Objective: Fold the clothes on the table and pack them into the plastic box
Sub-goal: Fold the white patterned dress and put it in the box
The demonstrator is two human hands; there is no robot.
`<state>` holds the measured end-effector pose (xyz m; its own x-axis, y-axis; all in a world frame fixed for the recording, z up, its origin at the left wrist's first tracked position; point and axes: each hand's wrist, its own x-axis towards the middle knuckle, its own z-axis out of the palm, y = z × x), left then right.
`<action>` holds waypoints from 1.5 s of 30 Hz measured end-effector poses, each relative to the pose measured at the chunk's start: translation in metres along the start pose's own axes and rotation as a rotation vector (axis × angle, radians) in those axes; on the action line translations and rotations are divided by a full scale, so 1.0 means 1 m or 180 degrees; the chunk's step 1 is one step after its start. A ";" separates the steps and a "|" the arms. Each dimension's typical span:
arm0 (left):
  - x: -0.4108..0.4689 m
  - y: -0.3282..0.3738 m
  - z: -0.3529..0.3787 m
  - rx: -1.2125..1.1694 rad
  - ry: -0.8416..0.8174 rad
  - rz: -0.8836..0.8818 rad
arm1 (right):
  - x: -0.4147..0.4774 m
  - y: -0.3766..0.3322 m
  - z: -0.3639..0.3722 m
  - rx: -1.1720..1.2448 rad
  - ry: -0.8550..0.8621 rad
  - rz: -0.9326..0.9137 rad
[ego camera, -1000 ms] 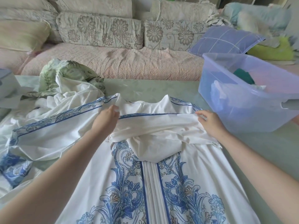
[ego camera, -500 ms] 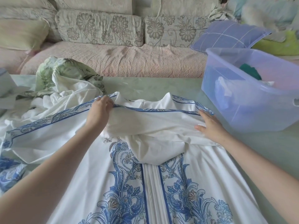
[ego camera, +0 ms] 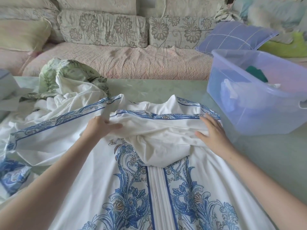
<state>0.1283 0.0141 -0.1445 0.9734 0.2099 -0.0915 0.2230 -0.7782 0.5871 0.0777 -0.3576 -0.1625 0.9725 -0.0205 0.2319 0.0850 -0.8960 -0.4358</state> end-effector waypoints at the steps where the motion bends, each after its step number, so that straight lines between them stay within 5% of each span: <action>1: 0.001 0.000 0.000 -0.0195 -0.0085 0.0002 | -0.006 0.000 0.002 -0.0008 0.0117 -0.0050; 5: -0.005 0.006 -0.002 -0.1447 0.0188 0.0207 | -0.027 -0.007 0.007 0.0224 0.0299 -0.0189; 10: -0.014 0.023 -0.017 -0.0502 0.1122 0.0698 | -0.029 -0.007 0.008 -0.0180 -0.0211 -0.0242; 18: -0.018 0.007 0.002 0.0003 0.0576 0.0281 | -0.018 -0.001 -0.014 -0.0349 -0.0310 0.0008; 23: -0.024 0.006 0.012 0.0254 0.0932 0.0729 | 0.008 -0.010 -0.010 -0.0248 -0.0101 -0.0203; 28: -0.007 0.011 0.011 0.0417 0.0951 0.0738 | 0.055 -0.004 -0.006 0.0244 -0.0064 0.0478; 32: 0.003 0.012 0.011 0.0016 0.0924 0.0613 | 0.076 -0.004 0.001 -0.0302 -0.0076 0.0588; 36: 0.007 0.012 0.011 -0.0960 0.1029 0.0357 | 0.076 -0.005 0.005 -0.0009 0.0438 0.0671; 40: -0.006 0.014 0.016 -0.1047 0.1492 0.0988 | 0.077 0.002 0.008 -0.0217 0.1117 0.0691; 42: -0.009 0.013 0.022 -0.0864 0.1412 0.1217 | 0.076 0.006 0.014 -0.0187 0.0886 0.0657; 45: -0.005 0.010 0.030 0.0140 0.1035 0.0815 | 0.067 0.001 0.017 -0.0037 0.0296 0.0548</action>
<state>0.1274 -0.0122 -0.1619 0.9322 0.1767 0.3160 -0.0155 -0.8526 0.5223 0.1466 -0.3527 -0.1624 0.9482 -0.2145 0.2344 -0.0841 -0.8808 -0.4659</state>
